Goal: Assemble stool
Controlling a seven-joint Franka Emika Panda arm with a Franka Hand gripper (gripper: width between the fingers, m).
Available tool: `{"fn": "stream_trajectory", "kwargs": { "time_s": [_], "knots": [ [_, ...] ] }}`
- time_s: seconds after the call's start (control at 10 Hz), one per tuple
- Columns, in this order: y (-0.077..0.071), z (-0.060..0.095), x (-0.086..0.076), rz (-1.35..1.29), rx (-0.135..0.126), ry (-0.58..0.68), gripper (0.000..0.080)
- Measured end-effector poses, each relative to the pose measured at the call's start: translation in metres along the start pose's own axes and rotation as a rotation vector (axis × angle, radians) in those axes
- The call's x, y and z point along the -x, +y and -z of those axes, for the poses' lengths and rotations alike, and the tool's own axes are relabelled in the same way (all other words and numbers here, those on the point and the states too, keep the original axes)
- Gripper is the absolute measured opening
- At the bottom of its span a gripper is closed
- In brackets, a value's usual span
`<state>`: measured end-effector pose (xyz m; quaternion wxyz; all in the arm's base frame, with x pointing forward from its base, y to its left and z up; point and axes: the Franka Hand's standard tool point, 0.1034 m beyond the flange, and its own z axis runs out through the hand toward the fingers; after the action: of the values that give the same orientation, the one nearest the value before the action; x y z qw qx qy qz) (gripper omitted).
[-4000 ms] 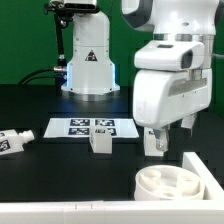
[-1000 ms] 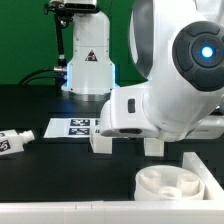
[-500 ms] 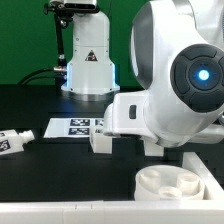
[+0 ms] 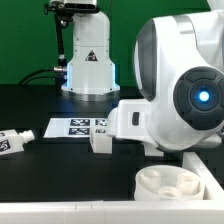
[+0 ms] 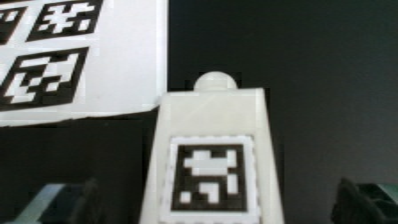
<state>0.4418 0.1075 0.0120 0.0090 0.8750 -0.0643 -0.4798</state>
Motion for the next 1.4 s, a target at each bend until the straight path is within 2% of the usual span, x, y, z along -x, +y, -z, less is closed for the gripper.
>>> {"fn": "stream_trajectory", "kwargs": {
  "time_s": [0.2, 0.3, 0.4, 0.5, 0.6, 0.7, 0.9, 1.1, 1.2, 1.3, 1.4],
  "knots": [
    [0.000, 0.000, 0.000, 0.000, 0.000, -0.001, 0.0401],
    [0.000, 0.000, 0.000, 0.000, 0.000, -0.002, 0.0401],
    [0.000, 0.001, 0.000, 0.001, 0.000, 0.004, 0.0334],
    [0.002, 0.008, 0.003, 0.015, 0.002, 0.014, 0.0334],
    [0.010, 0.031, 0.016, 0.041, 0.005, -0.007, 0.0334],
    [0.014, 0.061, 0.023, 0.067, -0.005, 0.022, 0.0334],
    [0.013, 0.110, 0.029, 0.125, -0.033, 0.208, 0.0334],
    [0.012, 0.104, 0.027, 0.121, -0.051, 0.355, 0.0334],
    [0.012, 0.110, 0.025, 0.127, -0.051, 0.405, 0.0334],
    [0.012, 0.130, 0.019, 0.159, -0.030, 0.499, 0.0335],
    [0.015, 0.154, 0.026, 0.204, -0.020, 0.558, 0.0335]
  ]
}}
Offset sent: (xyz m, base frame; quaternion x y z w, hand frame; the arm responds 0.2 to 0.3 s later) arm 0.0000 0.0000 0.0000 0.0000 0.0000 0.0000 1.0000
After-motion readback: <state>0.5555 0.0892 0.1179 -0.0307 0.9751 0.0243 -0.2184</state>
